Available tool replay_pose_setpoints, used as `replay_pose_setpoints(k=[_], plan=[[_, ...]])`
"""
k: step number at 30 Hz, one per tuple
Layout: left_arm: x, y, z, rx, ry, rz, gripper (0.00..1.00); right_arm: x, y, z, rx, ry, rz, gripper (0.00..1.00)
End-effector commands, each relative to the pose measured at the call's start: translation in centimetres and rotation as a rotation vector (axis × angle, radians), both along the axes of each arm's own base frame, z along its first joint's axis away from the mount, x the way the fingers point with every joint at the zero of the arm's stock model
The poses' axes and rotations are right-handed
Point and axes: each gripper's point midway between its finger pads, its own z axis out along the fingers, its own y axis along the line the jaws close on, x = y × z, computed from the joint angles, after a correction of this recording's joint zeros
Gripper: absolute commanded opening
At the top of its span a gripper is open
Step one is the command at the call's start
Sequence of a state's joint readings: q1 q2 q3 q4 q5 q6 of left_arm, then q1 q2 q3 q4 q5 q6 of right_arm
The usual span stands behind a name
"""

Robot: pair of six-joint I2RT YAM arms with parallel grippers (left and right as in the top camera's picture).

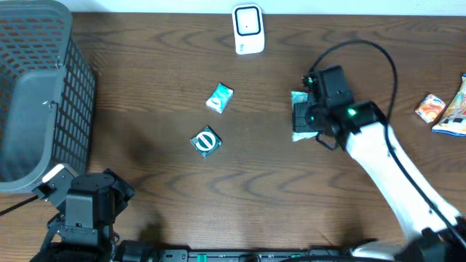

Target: Scan the item barcode

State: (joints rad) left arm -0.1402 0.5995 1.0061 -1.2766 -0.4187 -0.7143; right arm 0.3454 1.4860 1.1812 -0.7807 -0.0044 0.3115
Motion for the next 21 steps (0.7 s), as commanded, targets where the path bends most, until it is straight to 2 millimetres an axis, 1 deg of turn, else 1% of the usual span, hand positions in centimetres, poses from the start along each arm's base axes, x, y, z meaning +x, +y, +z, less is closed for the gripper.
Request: replay_pose_setpoints(k=[1,2,4,8,10,13,15,16,18,21], plan=[[-0.1,0.3,0.1,0.005,-0.006,0.022,0.98,1.4,-2.8,-1.7,-0.275,0.031,-0.022,0.01],[-0.1,0.3,0.1,0.005,-0.006,0.022,0.98,1.3,-3.0,-2.6,-0.309,0.058,-0.021,0.01],[-0.1,0.3,0.1,0.005,-0.006,0.022,0.98,1.1,-2.8,-4.2,-0.338,0.107,-0.007,0.01],[-0.1,0.3,0.1,0.006,-0.006,0.022,0.98,0.3,-1.7,-7.5,-0.381,0.193,0.044,0.01],[-0.1,0.3,0.1,0.005,-0.006,0.022,0.98,-0.1,-1.1,-8.8,-0.399,0.223,0.069,0.01],[-0.1,0.3,0.1,0.005,-0.006,0.022,0.98,-0.5,-1.1,-10.0,-0.449,0.247,0.067,0.01],[-0.1,0.3,0.1,0.005,-0.006,0.022,0.98,-0.6,-1.6,-10.6,-0.511,0.251,0.054,0.01],[-0.1,0.3,0.1,0.005,-0.006,0.022,0.98,-0.6,-2.3,-10.8,-0.567,0.248,0.03,0.01],[-0.1,0.3,0.1,0.005,-0.006,0.022,0.98,-0.7,-3.0,-11.0,-0.622,0.251,0.005,0.11],[-0.1,0.3,0.1,0.005,-0.006,0.022,0.98,-1.1,-3.0,-11.3,-0.635,0.266,0.016,0.11]])
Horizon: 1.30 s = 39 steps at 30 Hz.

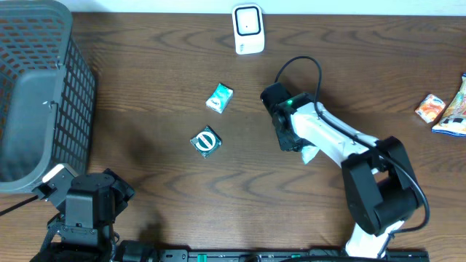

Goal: Scan the item barcode
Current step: 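Lower and adjust the wipes pack grip with the right gripper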

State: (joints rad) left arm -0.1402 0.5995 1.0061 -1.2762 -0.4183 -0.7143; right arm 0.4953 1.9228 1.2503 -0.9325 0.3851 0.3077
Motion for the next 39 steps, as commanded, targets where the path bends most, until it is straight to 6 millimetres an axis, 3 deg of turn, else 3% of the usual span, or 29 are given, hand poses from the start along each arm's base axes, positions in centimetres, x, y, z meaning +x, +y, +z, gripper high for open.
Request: replay_pose_setpoints(k=[1,5,7,12,15,16,22,26,29,32,35,39], plan=[[-0.1,0.3,0.1,0.006,-0.006,0.023,0.98,0.8,-0.7,0.7,-0.079,-0.054,-0.016,0.09],[-0.1,0.3,0.1,0.006,-0.005,0.022,0.98,0.6,-0.2,0.6,-0.072,-0.059,-0.026,0.06],[-0.1,0.3,0.1,0.006,-0.006,0.023,0.98,0.3,0.2,0.6,-0.068,-0.053,-0.013,0.09],[-0.1,0.3,0.1,0.006,-0.005,0.022,0.98,-0.7,2.2,0.1,-0.023,-0.021,0.025,0.36],[-0.1,0.3,0.1,0.006,-0.006,0.023,0.98,-2.1,4.7,-0.5,0.067,0.035,0.055,0.59],[-0.1,0.3,0.1,0.006,-0.006,0.023,0.98,-2.4,5.3,-0.6,0.082,0.045,0.064,0.61],[-0.1,0.3,0.1,0.006,-0.005,0.022,0.98,-3.6,8.1,-0.4,0.174,0.084,0.082,0.61],[-0.1,0.3,0.1,0.006,-0.005,0.022,0.98,-2.8,9.1,2.1,0.205,0.093,0.076,0.61],[-0.1,0.3,0.1,0.006,-0.006,0.023,0.98,-1.2,8.4,4.6,0.177,0.052,0.055,0.64],[-0.1,0.3,0.1,0.006,-0.006,0.023,0.98,0.4,7.1,6.3,0.171,0.023,0.019,0.6],[-0.1,0.3,0.1,0.006,-0.005,0.022,0.98,0.8,6.3,6.3,0.215,0.067,0.034,0.54],[-0.1,0.3,0.1,0.006,-0.005,0.022,0.98,-0.4,5.3,4.9,0.284,0.168,0.017,0.5]])
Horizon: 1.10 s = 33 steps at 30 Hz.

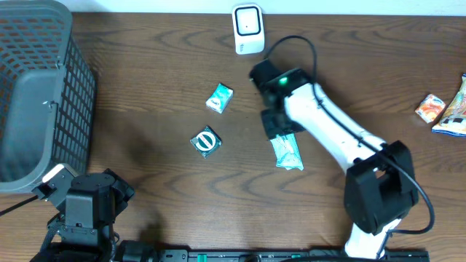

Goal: Scan the item barcode
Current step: 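Lower and adjust the wipes pack grip with the right gripper, then raise the wipes pack to the scanner window with the right gripper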

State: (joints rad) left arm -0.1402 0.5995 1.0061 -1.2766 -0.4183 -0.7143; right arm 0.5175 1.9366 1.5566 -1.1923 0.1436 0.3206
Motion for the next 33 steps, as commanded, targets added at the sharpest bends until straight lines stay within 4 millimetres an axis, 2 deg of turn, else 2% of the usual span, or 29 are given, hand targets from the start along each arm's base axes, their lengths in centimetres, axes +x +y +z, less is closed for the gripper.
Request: replay_pose_setpoints(k=[1,4,11,16,18,19,23,26,33], plan=[[-0.1,0.3,0.1,0.006,-0.006,0.022,0.98,-1.3,-0.8,-1.4,0.056,0.094,0.011,0.47],[-0.1,0.3,0.1,0.006,-0.006,0.023,0.98,-2.1,-1.5,-2.9,0.045,0.123,0.0,0.41],[-0.1,0.3,0.1,0.006,-0.006,0.023,0.98,-3.7,-2.1,-6.6,0.044,0.14,-0.008,0.4],[-0.1,0.3,0.1,0.006,-0.006,0.023,0.98,-4.3,-2.1,-7.8,0.056,0.143,-0.015,0.26],[-0.1,0.3,0.1,0.006,-0.006,0.023,0.98,-4.2,-2.0,-7.7,0.063,0.142,-0.015,0.1],[-0.1,0.3,0.1,0.006,-0.006,0.022,0.98,-4.1,-1.8,-7.5,0.073,0.14,-0.015,0.01],[-0.1,0.3,0.1,0.006,-0.006,0.023,0.98,-3.0,-0.8,-6.6,0.112,0.117,-0.013,0.01],[-0.1,0.3,0.1,0.006,-0.006,0.023,0.98,-1.2,0.2,-4.8,0.138,0.07,-0.003,0.01],[-0.1,0.3,0.1,0.006,-0.006,0.023,0.98,5.4,3.2,1.9,0.229,-0.156,0.076,0.01]])
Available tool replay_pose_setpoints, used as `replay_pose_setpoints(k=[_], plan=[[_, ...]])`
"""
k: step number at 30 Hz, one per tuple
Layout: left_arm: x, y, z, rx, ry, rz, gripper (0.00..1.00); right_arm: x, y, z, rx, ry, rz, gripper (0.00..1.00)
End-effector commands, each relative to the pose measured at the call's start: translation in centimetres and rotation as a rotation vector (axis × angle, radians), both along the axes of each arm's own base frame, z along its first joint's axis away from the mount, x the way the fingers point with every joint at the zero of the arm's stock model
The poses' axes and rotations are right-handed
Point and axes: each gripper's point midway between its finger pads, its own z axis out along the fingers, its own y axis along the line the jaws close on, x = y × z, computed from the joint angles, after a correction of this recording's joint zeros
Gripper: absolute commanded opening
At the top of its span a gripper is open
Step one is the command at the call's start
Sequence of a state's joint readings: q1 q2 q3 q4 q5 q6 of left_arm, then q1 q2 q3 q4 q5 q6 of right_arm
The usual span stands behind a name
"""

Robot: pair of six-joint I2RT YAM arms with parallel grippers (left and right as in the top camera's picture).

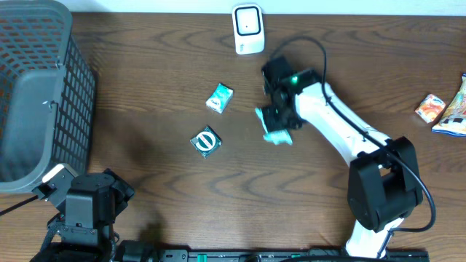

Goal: Scan the item barcode
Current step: 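Raise the wipes pack to the scanner window with the right gripper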

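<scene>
A white barcode scanner [247, 29] stands at the far edge of the table, its face toward the table. My right gripper [274, 118] sits a little in front of it and to the right, shut on a teal and white packet [276, 134]. The packet sticks out below the fingers and looks foreshortened, so it seems tilted up off the table. Its barcode cannot be made out. My left arm [87, 205] is folded at the near left corner, and its fingers cannot be made out.
A small teal packet [219, 97] and a round teal item [206, 141] lie left of the right gripper. A grey mesh basket [44, 44] fills the far left. Orange and colourful snack packets [431, 108] lie at the right edge.
The right gripper has shifted slightly right and toward the scanner. The teal packet, which lay stretched out long below the fingers, now looks short and turned, closer under the gripper.
The right gripper was first down on the teal packet at the table's right middle. Then it was further left with the packet under it. Then it held the packet spread out in front of the scanner, and now holds it turned and tilted there. The left arm stayed still.
</scene>
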State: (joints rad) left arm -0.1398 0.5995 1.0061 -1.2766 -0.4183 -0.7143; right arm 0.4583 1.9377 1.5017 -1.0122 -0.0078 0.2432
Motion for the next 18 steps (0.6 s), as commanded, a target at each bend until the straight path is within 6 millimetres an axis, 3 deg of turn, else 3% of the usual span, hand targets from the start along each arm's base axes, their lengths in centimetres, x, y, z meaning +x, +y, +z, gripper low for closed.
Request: replay_pose_setpoints(k=[1,9,18], plan=[[-0.1,0.3,0.1,0.006,-0.006,0.022,0.98,4.3,1.9,4.4,0.056,-0.17,0.034,0.01],[-0.1,0.3,0.1,0.006,-0.006,0.022,0.98,12.4,2.7,11.8,0.149,-0.416,-0.029,0.01],[-0.1,0.3,0.1,0.006,-0.006,0.022,0.97,22.5,4.9,13.8,0.202,-0.626,-0.043,0.01]])
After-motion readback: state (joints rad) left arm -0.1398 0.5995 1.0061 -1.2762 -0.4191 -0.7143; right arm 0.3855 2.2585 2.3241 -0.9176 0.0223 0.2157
